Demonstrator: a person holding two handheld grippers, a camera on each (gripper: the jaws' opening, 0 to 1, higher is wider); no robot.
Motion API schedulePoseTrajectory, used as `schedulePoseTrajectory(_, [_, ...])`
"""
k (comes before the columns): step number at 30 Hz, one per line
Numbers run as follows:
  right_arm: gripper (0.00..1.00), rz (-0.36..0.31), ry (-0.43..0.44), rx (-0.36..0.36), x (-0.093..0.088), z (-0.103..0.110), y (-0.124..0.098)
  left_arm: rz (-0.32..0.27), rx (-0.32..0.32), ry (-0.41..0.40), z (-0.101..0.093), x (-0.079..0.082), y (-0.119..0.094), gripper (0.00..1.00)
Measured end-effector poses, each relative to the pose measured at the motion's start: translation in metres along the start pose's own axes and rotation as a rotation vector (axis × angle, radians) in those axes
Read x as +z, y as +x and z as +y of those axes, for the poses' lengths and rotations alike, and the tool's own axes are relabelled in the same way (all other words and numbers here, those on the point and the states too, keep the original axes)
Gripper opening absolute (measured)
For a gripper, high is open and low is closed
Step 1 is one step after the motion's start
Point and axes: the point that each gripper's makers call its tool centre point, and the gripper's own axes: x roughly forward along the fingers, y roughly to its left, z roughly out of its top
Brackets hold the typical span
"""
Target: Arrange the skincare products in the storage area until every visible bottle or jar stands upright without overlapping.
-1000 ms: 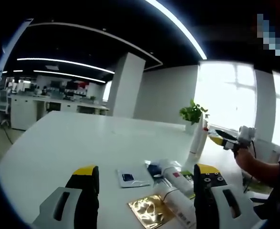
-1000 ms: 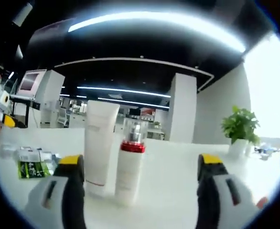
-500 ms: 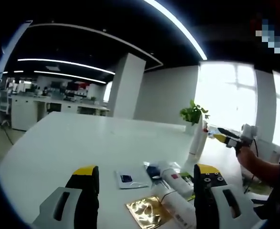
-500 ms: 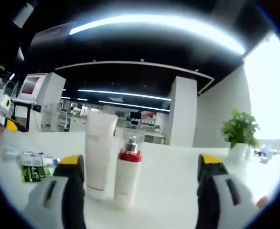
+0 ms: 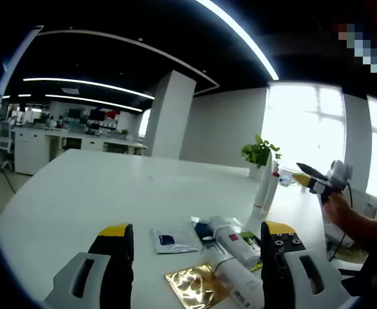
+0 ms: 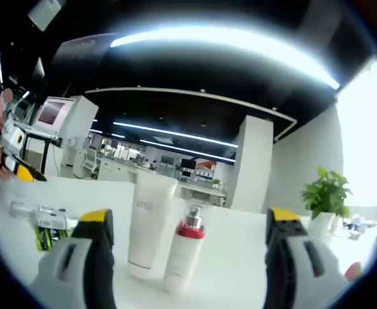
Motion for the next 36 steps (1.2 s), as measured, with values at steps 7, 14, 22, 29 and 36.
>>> schedulePoseTrajectory(7, [1.00, -0.029, -0.030, 0.028, 0.014, 0.011, 0.004, -0.004, 0.001, -0.003, 0.002, 0.001, -0.002, 0.82])
schedulePoseTrajectory(14, [0.99, -0.012, -0.046, 0.061, 0.009, 0.023, 0.008, -0.003, -0.038, -0.008, -0.003, 0.004, -0.001, 0.74])
schedulePoseTrajectory(22, [0.99, -0.016, -0.056, 0.071, 0.010, 0.025, 0.010, -0.009, -0.086, 0.014, -0.012, 0.012, 0.008, 0.66])
schedulePoseTrajectory(29, [0.98, -0.021, -0.064, 0.070, 0.010, 0.024, 0.010, 0.009, -0.106, 0.041, -0.015, 0.015, 0.016, 0.61])
schedulePoseTrajectory(36, [0.97, -0.025, -0.070, 0.073, 0.013, 0.025, 0.012, 0.080, -0.137, 0.060, -0.014, 0.015, 0.023, 0.51])
